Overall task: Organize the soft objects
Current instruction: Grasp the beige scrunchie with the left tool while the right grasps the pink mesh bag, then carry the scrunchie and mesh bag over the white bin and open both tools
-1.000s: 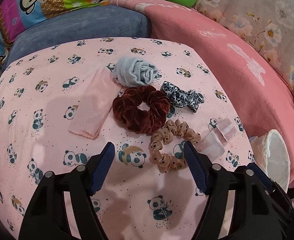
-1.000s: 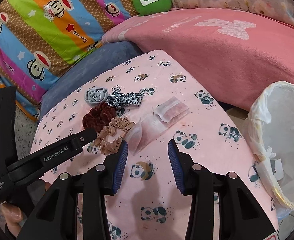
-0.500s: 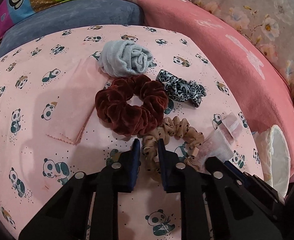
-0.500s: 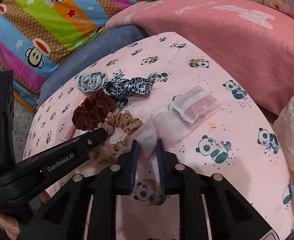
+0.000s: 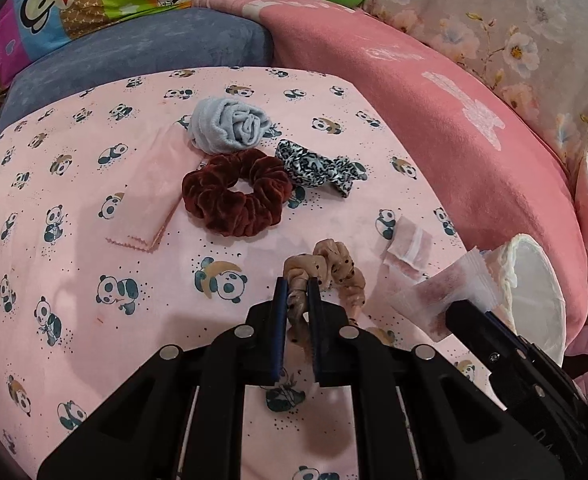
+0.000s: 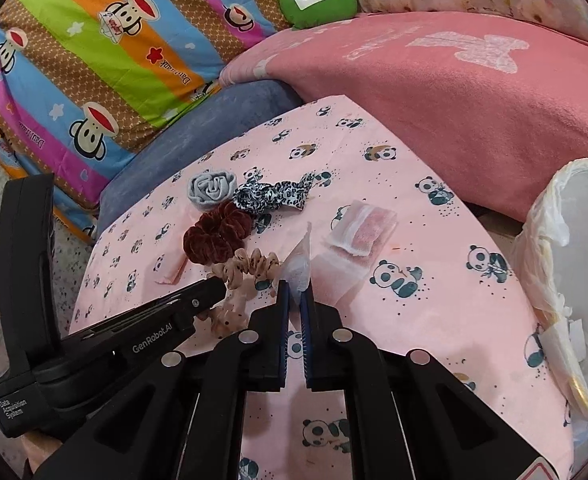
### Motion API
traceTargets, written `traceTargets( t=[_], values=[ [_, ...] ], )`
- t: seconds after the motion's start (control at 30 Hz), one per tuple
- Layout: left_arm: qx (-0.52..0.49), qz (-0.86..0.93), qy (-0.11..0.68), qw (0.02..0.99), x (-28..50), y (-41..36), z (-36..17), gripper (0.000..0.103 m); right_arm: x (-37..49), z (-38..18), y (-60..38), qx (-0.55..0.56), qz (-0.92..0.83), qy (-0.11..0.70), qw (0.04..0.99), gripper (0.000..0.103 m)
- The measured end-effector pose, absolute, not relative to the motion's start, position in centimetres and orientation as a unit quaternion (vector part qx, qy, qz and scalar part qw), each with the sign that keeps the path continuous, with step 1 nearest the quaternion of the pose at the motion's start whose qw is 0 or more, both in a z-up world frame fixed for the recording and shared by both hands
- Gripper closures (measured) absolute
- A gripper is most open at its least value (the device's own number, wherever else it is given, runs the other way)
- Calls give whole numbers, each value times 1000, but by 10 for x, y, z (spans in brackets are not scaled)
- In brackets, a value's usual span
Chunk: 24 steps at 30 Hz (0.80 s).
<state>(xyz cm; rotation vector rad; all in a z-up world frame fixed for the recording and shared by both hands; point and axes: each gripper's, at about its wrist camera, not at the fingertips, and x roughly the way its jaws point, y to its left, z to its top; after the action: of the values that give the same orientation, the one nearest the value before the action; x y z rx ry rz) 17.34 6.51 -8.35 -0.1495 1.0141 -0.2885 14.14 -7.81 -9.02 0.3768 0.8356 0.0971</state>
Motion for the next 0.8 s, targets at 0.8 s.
traceTargets(
  t=[0.8],
  values=[
    [9, -242, 420, 875, 101, -63, -13, 93, 31, 11, -224, 227, -57, 273, 933, 96]
  ],
)
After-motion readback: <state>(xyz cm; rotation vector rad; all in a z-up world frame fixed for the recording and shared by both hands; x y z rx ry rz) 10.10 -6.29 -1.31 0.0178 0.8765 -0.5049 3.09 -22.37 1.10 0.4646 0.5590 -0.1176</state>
